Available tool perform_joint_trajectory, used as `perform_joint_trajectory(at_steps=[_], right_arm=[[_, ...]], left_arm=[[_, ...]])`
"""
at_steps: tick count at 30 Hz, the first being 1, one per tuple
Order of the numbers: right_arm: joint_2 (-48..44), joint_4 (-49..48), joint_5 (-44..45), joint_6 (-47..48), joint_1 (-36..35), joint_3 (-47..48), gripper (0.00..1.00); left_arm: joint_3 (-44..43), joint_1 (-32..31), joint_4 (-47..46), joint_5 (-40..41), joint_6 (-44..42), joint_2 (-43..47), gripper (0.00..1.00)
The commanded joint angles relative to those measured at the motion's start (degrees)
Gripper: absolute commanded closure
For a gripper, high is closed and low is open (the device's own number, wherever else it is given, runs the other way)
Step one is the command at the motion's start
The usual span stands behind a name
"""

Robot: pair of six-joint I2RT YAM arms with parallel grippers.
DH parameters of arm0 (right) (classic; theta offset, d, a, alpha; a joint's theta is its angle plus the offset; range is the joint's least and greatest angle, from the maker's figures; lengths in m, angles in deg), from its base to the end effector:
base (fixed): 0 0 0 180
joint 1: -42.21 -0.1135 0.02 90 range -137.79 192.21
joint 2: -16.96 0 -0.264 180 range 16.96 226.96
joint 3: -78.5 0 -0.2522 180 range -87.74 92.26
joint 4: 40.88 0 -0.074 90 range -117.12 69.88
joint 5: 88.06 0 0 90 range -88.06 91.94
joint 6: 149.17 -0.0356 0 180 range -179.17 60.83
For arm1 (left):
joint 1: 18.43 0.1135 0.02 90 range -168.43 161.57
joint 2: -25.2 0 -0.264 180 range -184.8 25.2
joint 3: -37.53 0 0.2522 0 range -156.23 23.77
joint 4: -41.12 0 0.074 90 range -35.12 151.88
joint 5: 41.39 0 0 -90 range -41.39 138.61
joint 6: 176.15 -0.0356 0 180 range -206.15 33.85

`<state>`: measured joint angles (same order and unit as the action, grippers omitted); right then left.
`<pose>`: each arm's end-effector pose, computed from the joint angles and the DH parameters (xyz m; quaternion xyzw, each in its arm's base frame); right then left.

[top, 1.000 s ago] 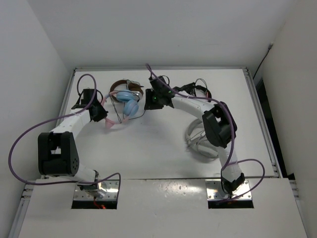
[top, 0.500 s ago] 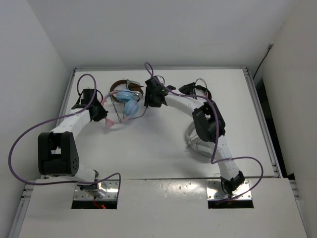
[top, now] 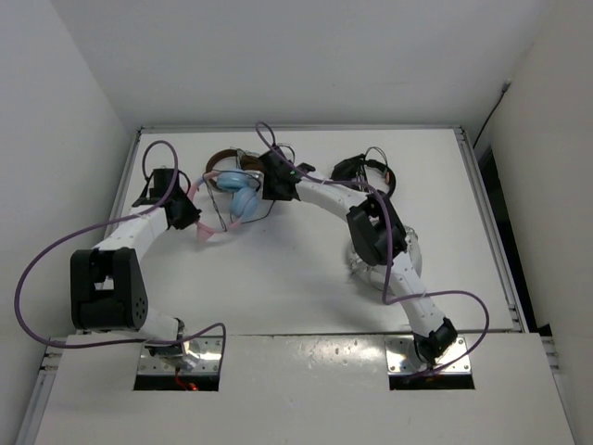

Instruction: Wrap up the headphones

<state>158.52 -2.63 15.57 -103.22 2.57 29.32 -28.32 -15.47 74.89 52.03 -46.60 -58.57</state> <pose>0.4257 0.3418 0.1487 0.0773 0.9277 0.1492 0.3333 0.2987 0.0176 0.2124 -0.3514 0.8764 -0.0762 0.3202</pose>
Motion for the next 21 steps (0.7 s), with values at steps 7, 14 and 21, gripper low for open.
perform_joint_trajectory(at_steps=[7, 14, 21], right_arm=[[0.74, -1.02, 5.09, 2.3, -0.53, 0.28, 0.61], [2.67, -2.17, 5.62, 2.92, 0.0, 1.51, 0.62], [3.81, -2.17, 6.76, 4.06, 0.0, 0.9, 0.65]], left_arm=[[-0.46, 0.91, -4.28, -2.63, 1.76, 3.0, 1.0], [-0.46, 0.91, -4.8, -3.16, 1.76, 3.0, 1.0], [-0.46, 0.91, -4.8, -3.16, 1.76, 3.0, 1.0]])
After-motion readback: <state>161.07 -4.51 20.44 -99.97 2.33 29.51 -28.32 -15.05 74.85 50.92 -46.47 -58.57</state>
